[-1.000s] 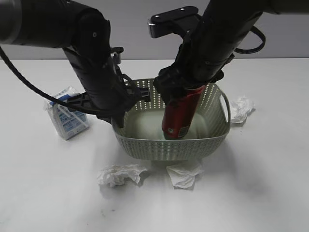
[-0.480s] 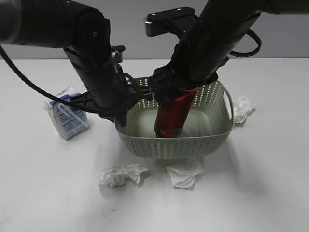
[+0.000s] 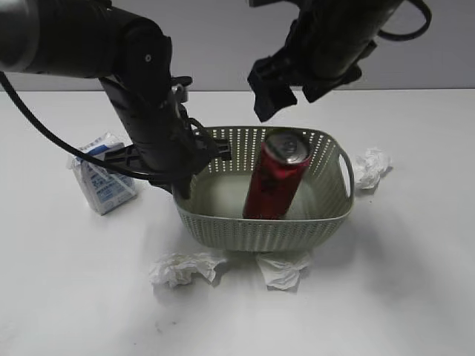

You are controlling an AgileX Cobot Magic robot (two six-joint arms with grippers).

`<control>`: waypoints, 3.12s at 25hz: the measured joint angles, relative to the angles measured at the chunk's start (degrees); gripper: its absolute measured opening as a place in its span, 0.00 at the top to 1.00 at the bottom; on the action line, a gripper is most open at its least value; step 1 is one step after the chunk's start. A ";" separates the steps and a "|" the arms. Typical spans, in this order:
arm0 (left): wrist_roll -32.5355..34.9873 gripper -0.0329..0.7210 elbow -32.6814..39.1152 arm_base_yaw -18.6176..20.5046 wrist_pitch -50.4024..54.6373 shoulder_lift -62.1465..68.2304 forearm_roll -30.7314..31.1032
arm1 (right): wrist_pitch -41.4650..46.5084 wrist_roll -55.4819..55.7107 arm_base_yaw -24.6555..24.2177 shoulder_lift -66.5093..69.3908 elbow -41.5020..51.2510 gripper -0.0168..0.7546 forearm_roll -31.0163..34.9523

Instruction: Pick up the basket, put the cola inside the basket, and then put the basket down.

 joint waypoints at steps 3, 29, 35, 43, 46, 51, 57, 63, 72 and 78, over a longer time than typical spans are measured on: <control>0.21 0.96 0.00 0.00 0.09 0.00 0.23 | 1.87 -0.30 0.00 -1.68 -2.86 0.18 -2.30; 7.71 0.96 -17.37 9.28 12.25 4.56 -8.95 | 12.51 1.25 -13.52 -33.10 16.88 0.21 -13.47; 7.99 0.96 -31.57 10.39 19.33 12.96 -8.96 | 9.96 4.07 -13.52 -41.58 27.53 0.21 -13.00; 7.67 0.96 -49.54 10.84 22.65 25.70 -8.65 | 8.64 8.49 -13.52 -53.61 36.11 0.21 -13.00; 7.49 0.96 -52.27 11.32 22.65 29.16 -8.65 | 8.53 9.46 -13.52 -56.26 36.90 0.21 -12.94; 7.48 0.96 -52.87 11.38 23.13 31.78 -7.35 | 8.40 10.26 -13.52 -57.31 36.96 0.21 -12.94; 8.45 0.96 -53.06 11.38 23.01 31.88 -5.24 | 8.35 10.79 -13.52 -57.31 36.96 0.21 -12.94; 10.20 0.75 -53.30 11.38 22.67 31.69 -5.88 | 8.22 10.85 -13.52 -57.31 37.02 0.21 -12.94; 10.61 0.14 -55.84 11.91 22.54 30.97 -7.17 | 7.46 10.98 -13.52 -57.31 37.02 0.22 -12.94; 10.73 0.13 -62.05 14.15 22.29 24.75 -5.55 | 5.62 11.03 -13.52 -57.31 37.02 0.22 -12.83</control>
